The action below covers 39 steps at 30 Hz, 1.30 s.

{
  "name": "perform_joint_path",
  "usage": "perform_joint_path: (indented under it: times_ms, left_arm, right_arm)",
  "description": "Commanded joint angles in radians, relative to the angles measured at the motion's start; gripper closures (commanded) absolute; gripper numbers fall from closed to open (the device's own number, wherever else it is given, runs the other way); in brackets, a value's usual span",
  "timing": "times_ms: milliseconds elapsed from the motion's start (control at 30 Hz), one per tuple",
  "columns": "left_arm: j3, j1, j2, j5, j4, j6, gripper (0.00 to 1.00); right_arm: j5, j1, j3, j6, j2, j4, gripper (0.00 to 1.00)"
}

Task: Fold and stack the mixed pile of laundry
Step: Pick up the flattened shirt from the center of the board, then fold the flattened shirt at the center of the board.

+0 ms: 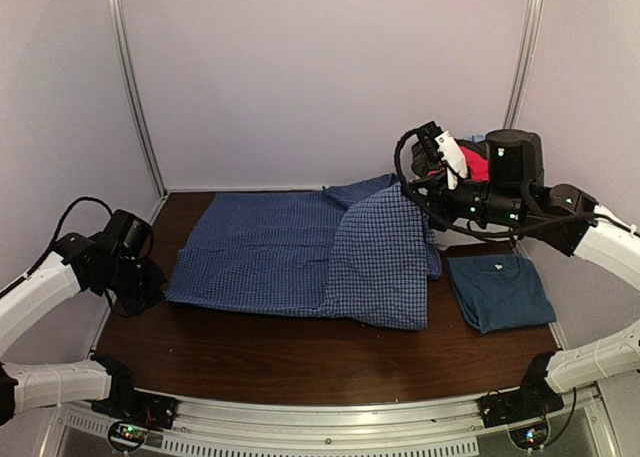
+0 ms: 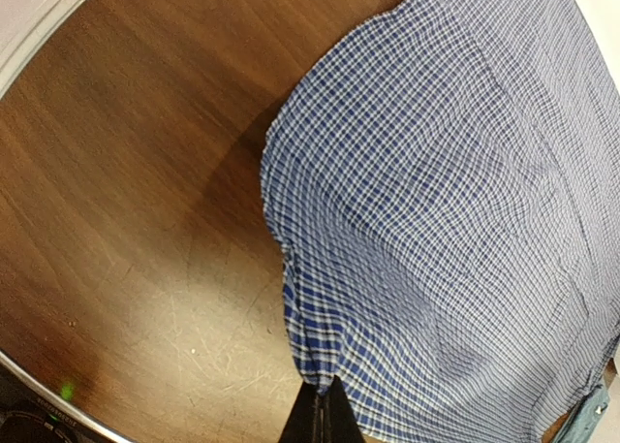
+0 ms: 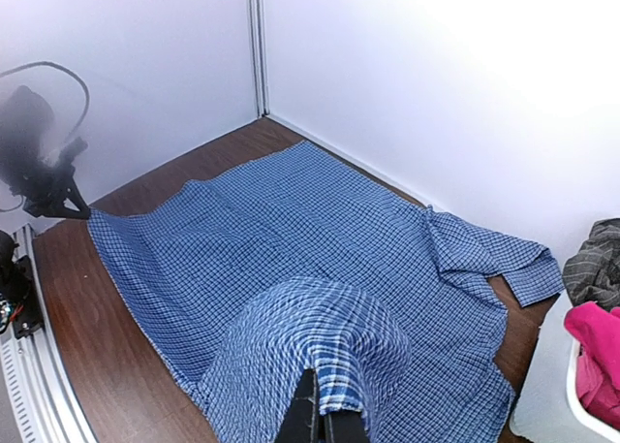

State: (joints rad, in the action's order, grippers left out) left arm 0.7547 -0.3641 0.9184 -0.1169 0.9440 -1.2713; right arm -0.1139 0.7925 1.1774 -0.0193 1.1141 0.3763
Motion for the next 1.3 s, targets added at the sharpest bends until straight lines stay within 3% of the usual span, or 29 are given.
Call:
perform_joint_path:
  times_ms: [0, 333, 533, 933, 1133, 1267]
  left_arm:
    - [0.1, 0.032, 0.068, -0.089, -0.028, 0.059, 1.0]
    - [0.237, 0.166, 0.309, -0.028, -0.237, 0.196, 1.0]
    - [0.283, 0.2, 0.459, -0.004, -0.323, 0.221, 1.0]
    - [0.322, 0.221, 0.675, 0.015, -0.44, 0.246, 1.0]
    - [0.355, 0.232, 0.768, 0.025, -0.48, 0.266, 1.0]
    - [0.395, 0.235, 0.845, 0.059, -0.481, 0.298, 0.93]
  right_arm:
    - [0.077, -0.007, 0.056, 0.155, 0.062, -0.062, 1.0]
    - [-0.071, -0.164, 0.161, 0.269, 0.229, -0.268, 1.0]
    - [-0.179, -0.23, 0.208, 0.309, 0.348, -0.337, 1.0]
    - [-0.243, -0.275, 0.27, 0.405, 0.553, -0.484, 1.0]
    - [-0.258, -0.28, 0.389, 0.442, 0.685, -0.436, 1.0]
    - [-0.286, -0.28, 0.388, 0.419, 0.707, -0.428, 1.0]
